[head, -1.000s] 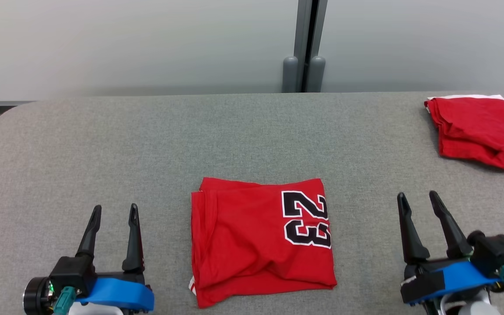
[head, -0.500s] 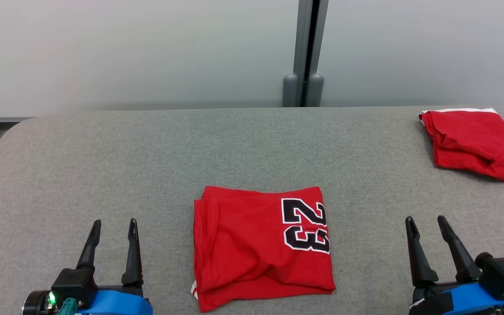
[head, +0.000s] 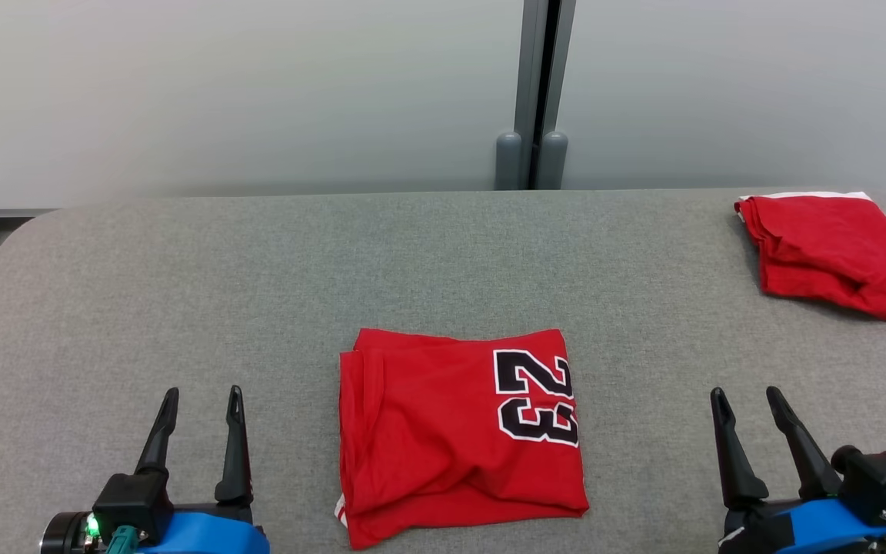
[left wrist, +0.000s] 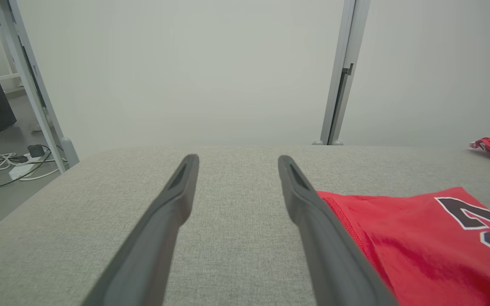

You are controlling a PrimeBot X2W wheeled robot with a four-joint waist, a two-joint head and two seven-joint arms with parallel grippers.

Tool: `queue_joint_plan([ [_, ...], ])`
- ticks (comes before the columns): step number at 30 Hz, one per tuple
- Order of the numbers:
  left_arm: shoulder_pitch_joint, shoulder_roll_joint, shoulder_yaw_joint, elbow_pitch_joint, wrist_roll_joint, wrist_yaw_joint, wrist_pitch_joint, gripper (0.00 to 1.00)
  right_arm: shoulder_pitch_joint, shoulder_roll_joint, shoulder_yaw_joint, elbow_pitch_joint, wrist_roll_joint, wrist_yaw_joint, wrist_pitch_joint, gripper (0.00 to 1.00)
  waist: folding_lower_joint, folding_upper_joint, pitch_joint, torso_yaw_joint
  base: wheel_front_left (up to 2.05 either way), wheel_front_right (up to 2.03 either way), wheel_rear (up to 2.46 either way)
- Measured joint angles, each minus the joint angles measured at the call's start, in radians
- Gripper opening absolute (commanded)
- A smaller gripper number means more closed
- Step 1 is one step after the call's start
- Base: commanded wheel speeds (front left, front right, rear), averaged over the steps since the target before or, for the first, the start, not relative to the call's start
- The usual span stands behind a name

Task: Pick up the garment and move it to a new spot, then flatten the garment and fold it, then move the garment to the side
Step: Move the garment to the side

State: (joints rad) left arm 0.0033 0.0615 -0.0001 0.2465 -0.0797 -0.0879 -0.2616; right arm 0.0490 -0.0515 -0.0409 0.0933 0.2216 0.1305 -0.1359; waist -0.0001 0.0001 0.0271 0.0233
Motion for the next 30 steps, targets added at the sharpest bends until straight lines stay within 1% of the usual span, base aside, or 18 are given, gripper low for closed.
queue_joint_plan([
  [4, 0.0, 0.002, 0.0, -0.002, -0.006, 0.0, 0.0, 1.0, -0.031, 0.0, 0.013, 0.006, -0.012, 0.0, 0.007, 1.0, 0.0, 0.0, 0.012, 0.0, 0.0, 0.0, 0.0],
  [9, -0.018, 0.003, -0.005, -0.002, -0.007, 0.002, 0.0, 1.0, -0.135, 0.0, 0.066, 0.017, -0.027, 0.0, 0.037, 1.0, 0.0, 0.0, 0.032, 0.009, 0.0, 0.0, 0.0],
  [13, -0.037, 0.004, -0.009, 0.0, -0.009, 0.002, 0.0, 1.0, -0.211, 0.001, 0.106, 0.054, -0.028, 0.0, 0.074, 1.0, 0.0, 0.0, 0.047, 0.023, 0.0, 0.0, 0.0],
  [20, -0.055, 0.002, -0.016, 0.002, -0.015, 0.0, 0.0, 1.0, -0.27, 0.001, 0.125, 0.187, -0.039, 0.0, 0.104, 1.0, 0.0, 0.0, 0.072, 0.057, 0.0, 0.0, 0.0],
  [30, -0.083, -0.001, -0.029, 0.002, -0.02, 0.003, 0.0, 1.0, -0.289, 0.001, 0.151, 0.386, -0.045, 0.0, 0.067, 1.0, 0.0001, 0.0, 0.115, 0.106, 0.0, 0.0, 0.0],
])
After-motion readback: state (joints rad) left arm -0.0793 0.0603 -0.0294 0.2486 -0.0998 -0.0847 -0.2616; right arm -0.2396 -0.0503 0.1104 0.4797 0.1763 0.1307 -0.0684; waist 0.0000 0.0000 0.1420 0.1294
